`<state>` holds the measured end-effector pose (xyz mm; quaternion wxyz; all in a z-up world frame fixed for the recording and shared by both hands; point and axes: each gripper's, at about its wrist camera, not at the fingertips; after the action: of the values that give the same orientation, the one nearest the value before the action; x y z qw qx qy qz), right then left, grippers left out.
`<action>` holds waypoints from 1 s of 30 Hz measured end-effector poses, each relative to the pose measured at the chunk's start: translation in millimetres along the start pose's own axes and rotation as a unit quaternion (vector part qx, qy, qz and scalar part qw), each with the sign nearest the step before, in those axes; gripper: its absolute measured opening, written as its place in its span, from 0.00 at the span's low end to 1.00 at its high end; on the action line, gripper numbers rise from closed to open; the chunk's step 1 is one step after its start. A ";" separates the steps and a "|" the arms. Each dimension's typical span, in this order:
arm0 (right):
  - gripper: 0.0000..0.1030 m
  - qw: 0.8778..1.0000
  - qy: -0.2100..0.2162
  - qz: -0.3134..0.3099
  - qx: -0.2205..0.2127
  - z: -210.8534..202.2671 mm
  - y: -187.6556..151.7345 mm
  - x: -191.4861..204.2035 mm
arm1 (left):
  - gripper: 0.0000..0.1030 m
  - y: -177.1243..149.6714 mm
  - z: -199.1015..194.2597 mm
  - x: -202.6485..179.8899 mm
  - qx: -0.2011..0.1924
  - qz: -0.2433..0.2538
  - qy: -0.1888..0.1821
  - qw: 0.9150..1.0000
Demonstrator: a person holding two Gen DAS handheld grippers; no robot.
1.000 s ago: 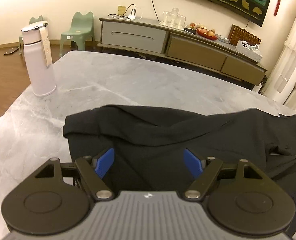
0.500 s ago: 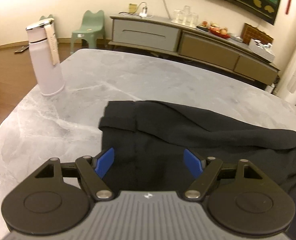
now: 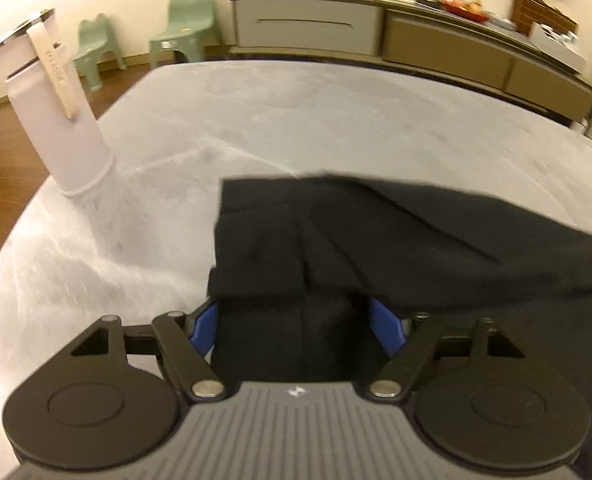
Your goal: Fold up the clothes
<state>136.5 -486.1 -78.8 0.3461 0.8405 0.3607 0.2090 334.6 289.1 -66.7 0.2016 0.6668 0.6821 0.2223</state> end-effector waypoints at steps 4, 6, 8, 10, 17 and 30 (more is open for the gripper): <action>0.34 0.999 0.023 -0.040 0.026 20.7 -1.6 10.1 | 0.75 23.6 12.1 4.0 -0.001 -0.017 0.029 0.999; 0.03 0.997 0.032 -0.073 0.020 21.9 3.5 22.9 | 0.56 29.4 7.6 -0.6 0.005 -0.009 0.045 0.999; 0.00 0.996 0.059 -0.063 -0.009 8.0 15.9 24.8 | 0.54 30.6 -5.9 -2.9 0.002 -0.002 0.045 0.999; 0.00 0.996 0.062 -0.025 -0.063 -22.8 29.6 13.8 | 0.54 23.1 -35.0 -0.7 -0.018 0.002 0.023 1.000; 0.52 0.999 0.022 -0.005 -0.023 -38.4 11.9 -16.2 | 0.68 -72.3 -155.8 34.0 -0.060 0.027 -0.058 0.996; 0.74 0.986 0.157 -0.063 -0.001 -118.9 -54.4 45.1 | 0.87 -172.7 -179.6 57.1 -0.030 -0.057 -0.109 0.992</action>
<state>69.4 -373.8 -34.1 0.2983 0.7726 0.4628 0.3161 88.7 338.0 -17.0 0.3069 0.6407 0.6862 0.1563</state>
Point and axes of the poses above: each gripper's, at about its wrist camera, not at the fingertips, and z roughly the way its jaws point, x to its left, y to its top
